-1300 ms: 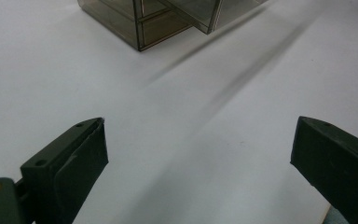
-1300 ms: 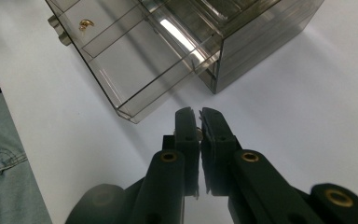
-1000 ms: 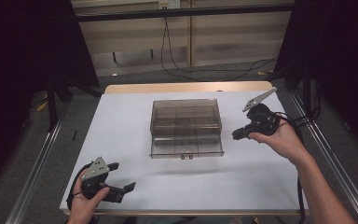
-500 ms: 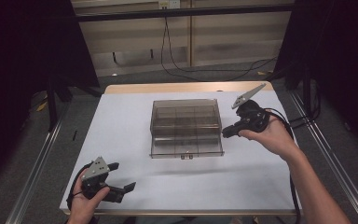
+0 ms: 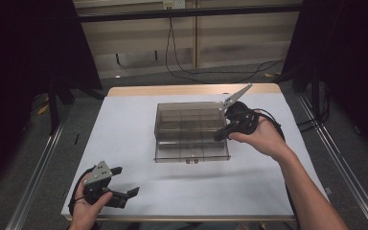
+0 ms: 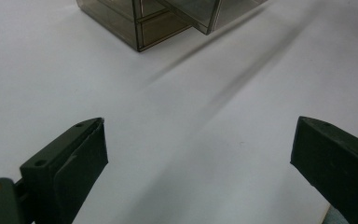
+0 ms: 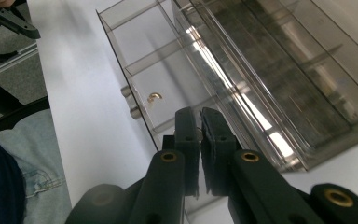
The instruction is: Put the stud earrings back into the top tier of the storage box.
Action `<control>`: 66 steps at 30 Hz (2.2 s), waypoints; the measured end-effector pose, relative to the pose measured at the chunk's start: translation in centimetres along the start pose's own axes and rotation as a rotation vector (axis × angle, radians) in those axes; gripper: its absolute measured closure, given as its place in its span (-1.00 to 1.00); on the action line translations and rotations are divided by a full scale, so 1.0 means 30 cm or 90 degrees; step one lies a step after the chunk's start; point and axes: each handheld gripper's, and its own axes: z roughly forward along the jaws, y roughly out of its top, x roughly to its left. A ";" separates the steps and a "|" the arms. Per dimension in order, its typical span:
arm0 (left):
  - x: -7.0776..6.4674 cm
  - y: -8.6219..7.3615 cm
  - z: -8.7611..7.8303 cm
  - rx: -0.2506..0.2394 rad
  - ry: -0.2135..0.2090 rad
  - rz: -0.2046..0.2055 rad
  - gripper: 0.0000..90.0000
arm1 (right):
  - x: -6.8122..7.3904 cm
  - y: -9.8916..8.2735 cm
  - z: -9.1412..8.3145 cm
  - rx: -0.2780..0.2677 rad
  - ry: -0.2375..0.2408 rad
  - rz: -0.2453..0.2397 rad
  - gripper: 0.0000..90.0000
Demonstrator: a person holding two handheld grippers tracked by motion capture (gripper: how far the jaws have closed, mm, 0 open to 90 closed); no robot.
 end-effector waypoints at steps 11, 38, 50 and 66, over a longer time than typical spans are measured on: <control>0.001 0.001 -0.003 0.001 0.005 0.004 -0.92 | 0.025 0.058 0.071 0.023 0.014 -0.018 0.93; 0.004 0.000 -0.009 -0.006 0.000 0.000 -0.93 | 0.048 0.122 0.255 0.123 0.034 -0.038 0.92; 0.005 -0.001 -0.010 -0.004 0.004 0.002 -0.93 | 0.038 0.131 0.303 0.142 0.036 -0.031 0.91; 0.007 -0.001 -0.008 -0.004 0.003 0.002 -0.93 | 0.043 0.133 0.336 0.176 0.017 -0.042 0.91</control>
